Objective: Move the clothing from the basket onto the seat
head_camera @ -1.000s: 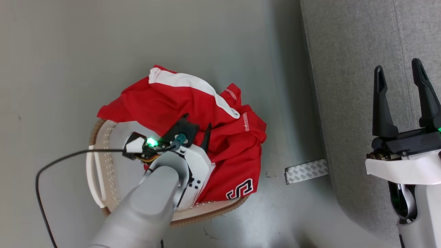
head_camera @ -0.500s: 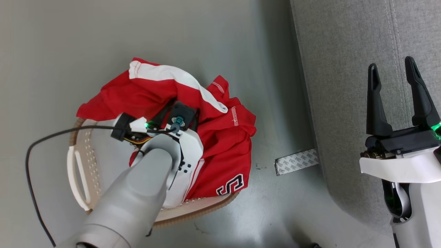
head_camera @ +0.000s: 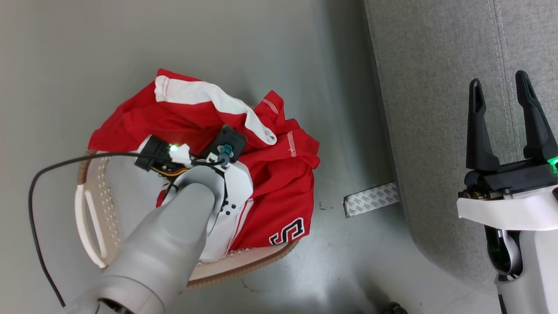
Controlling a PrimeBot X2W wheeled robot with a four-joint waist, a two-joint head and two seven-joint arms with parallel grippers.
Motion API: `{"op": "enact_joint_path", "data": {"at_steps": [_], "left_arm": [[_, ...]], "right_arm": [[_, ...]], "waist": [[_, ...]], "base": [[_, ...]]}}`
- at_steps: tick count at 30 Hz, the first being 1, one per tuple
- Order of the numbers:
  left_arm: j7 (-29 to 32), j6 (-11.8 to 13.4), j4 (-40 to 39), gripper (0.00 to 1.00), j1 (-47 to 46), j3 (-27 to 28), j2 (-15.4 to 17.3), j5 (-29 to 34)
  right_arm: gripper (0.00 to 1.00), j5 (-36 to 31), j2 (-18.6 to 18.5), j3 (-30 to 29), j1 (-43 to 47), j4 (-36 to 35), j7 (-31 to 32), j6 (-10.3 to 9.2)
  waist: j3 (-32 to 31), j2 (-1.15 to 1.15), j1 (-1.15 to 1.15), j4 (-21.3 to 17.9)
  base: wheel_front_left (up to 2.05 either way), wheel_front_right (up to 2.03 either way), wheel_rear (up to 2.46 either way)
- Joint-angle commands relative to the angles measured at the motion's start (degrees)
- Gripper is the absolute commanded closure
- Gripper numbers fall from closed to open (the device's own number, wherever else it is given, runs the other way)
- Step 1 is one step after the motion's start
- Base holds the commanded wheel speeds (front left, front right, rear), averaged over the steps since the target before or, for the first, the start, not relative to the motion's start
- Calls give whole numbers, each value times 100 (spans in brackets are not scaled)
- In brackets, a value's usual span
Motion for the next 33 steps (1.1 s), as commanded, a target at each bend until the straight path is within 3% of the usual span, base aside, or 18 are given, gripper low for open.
{"op": "enact_joint_path", "data": {"at_steps": [1,14,22,33], "left_arm": [[-47,-33,36,100,-34,-34,38,4],[-171,-321,-915,100,660,292,31,-1041],[-175,-183,-2156,100,1539,543,34,-1595],[-174,-194,-3113,100,2467,1077,60,-1583]], "right_arm": [[0,58,-24,-28,-3,-10,-20,-13],[0,37,-102,-186,307,148,-20,-13],[0,-64,-241,-220,822,270,-20,-12],[0,-127,-370,-247,1813,524,-20,-12]], "waist": [[-3,0,0,-7],[-669,0,0,220],[-1723,0,0,591],[-3332,0,0,1070]], "base": [[0,0,0],[0,0,0],[0,0,0],[0,0,0]]}}
